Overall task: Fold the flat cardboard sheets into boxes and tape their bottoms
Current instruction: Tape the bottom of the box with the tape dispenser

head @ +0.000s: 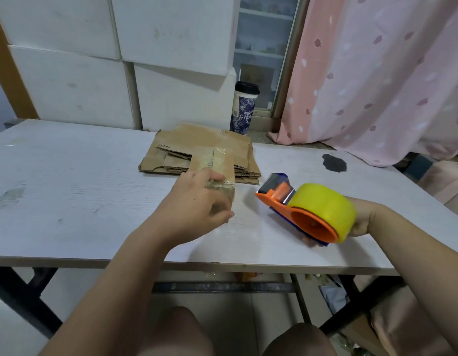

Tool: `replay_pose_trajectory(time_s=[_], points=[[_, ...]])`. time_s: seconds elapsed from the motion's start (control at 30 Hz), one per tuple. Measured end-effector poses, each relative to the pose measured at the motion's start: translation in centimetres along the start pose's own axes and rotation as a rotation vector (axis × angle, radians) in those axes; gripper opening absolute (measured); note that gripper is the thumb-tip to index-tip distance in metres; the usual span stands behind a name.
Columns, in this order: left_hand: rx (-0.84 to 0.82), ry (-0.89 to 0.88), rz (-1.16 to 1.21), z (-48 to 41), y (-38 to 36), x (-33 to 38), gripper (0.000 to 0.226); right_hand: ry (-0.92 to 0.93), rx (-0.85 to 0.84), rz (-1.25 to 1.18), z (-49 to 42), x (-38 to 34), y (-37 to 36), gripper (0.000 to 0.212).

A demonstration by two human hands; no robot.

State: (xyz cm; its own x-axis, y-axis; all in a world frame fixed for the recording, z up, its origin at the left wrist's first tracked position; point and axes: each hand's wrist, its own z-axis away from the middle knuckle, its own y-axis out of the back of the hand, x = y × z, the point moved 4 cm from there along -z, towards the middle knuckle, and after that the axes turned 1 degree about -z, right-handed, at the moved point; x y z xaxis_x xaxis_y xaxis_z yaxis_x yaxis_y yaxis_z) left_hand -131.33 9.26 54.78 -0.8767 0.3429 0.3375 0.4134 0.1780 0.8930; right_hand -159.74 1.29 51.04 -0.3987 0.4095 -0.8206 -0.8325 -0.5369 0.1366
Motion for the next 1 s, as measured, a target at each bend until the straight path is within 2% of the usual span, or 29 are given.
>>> replay_pose_trajectory(time_s=[0.03,0.13,0.17,0.23,0.33,0.53,0.73,0.83,0.9,0.93,1.0], points=[[0.022,-0.013,-0.022,0.0,0.2,0.2,0.001,0.016,0.002,-0.022,0.0,-0.3,-0.1,0.015],[0.086,-0.031,-0.051,0.1,0.5,0.5,0.036,0.062,0.133,0.006,-0.6,-0.6,0.2,0.01],[0.1,-0.034,-0.058,0.1,0.5,0.5,0.041,0.075,0.167,0.012,-0.8,-0.7,0.4,0.008],[0.122,-0.034,-0.061,0.1,0.4,0.3,0.049,0.06,0.241,0.082,-1.4,-0.7,0.9,0.018],[0.175,-0.047,-0.046,-0.1,0.1,0.2,0.06,0.042,0.376,0.211,-1.8,-1.4,1.3,0.016],[0.305,-0.006,-0.023,0.1,-0.1,0.2,0.042,0.008,0.509,0.316,-2.1,-2.3,1.0,0.017],[0.312,0.024,-0.088,-0.2,-0.3,0.0,0.03,0.007,0.638,0.632,-2.1,-3.1,0.3,0.022],[0.327,0.043,-0.136,-0.3,-0.5,0.1,0.029,0.022,0.661,0.712,-1.9,-3.4,0.1,0.039],[0.34,0.05,-0.135,-0.2,-0.5,0.2,0.029,0.172,0.76,0.741,-1.2,-4.4,-0.6,0.056],[0.349,0.049,-0.136,-0.2,-0.6,0.2,0.029,0.329,0.835,0.744,-0.7,-5.1,-1.2,0.055],[0.372,0.045,-0.132,-0.3,-0.6,0.1,0.028,0.697,0.912,0.722,0.6,-6.6,-3.8,0.04]])
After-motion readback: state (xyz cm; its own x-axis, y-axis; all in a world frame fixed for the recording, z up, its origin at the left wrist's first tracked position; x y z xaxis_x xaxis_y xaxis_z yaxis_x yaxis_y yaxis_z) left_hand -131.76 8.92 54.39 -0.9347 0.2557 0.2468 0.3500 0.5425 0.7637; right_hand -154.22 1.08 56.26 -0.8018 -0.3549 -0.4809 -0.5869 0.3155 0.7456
